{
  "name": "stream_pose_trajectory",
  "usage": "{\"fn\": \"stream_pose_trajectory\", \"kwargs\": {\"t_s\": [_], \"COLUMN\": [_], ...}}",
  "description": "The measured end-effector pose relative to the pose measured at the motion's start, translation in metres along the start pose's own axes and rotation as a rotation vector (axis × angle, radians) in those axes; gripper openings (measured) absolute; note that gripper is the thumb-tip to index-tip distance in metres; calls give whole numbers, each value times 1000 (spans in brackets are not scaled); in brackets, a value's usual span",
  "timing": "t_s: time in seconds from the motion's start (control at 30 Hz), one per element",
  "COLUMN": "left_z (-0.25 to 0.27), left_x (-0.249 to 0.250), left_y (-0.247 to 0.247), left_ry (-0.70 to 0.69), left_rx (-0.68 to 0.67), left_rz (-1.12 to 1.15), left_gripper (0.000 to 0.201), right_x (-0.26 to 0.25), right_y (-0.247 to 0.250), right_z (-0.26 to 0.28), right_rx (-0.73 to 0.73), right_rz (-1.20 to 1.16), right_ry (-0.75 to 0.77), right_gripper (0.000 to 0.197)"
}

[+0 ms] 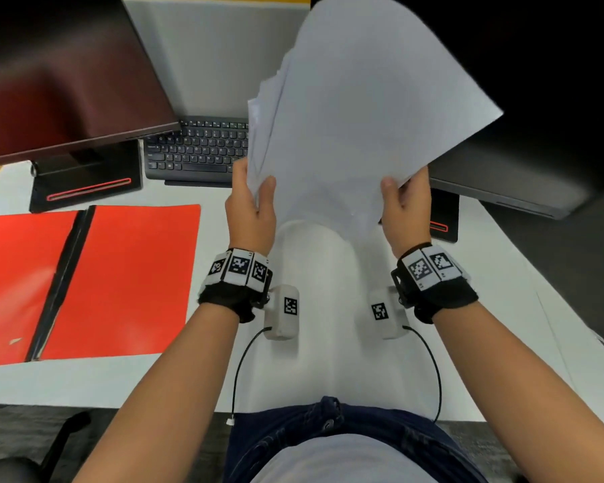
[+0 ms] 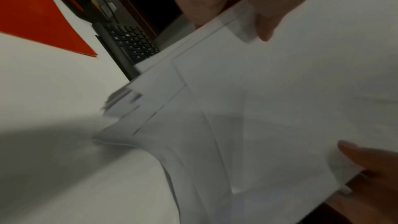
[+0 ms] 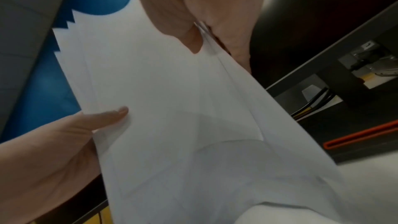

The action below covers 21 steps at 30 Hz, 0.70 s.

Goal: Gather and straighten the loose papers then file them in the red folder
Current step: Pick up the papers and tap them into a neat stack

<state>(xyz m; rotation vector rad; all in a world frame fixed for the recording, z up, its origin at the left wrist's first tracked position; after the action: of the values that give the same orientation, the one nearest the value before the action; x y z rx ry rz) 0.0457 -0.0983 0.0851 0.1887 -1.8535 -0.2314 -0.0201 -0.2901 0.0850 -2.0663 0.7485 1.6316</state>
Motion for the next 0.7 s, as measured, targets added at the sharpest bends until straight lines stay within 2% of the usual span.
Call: {"fn": "stream_pose_trajectory", "kwargs": {"t_s": [0.07,0.2,0.3,0.4,0.47,0.53,0.63,0.7], "left_z": [3,-5,-17,-27,-31,-34,-37,-37], "left_x": [-5,-13,-22,-28,-26,-22,-11,-5], "left_y": [-6,-2,5,8,7,3,-3,-4], "left_ry": [28,137,231,318,349,326,281,229], "left_rx": [-6,-29,-59,-124,-146,-109,17,44], "left_rz": [22,64,72,41,26,22,80,103], "left_gripper": [41,61,68,70,61,48,44,40], "right_x": [6,15,20,16,13,10,4,0], "right_y": [-3,-4,-2,-2,-5,-9,-18,-20], "right_z": [5,0,-9,-18,-25,-29,-26,-19], "right_rx": [-50,-88,-120,-113,-78,-47,41,85], "right_rz": [3,-49,3,74,137,182,119,49], "right_ry": [-8,-147,-214,-253,-255,-238,-202,-175], "right_gripper": [54,68,77,63,48,40,30,29]}}
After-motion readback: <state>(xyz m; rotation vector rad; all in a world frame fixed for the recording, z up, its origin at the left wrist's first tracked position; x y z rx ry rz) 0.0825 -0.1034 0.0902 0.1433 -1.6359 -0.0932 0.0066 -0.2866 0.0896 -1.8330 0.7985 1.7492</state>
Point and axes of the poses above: each hand's wrist, its own z-axis away from the middle knuckle, its own y-axis out of the back of the hand, x = y × z, the point moved 1 cm from there along -z, towards the middle knuckle, and after that the axes turned 8 degrees about -z, right-handed, at the moved point
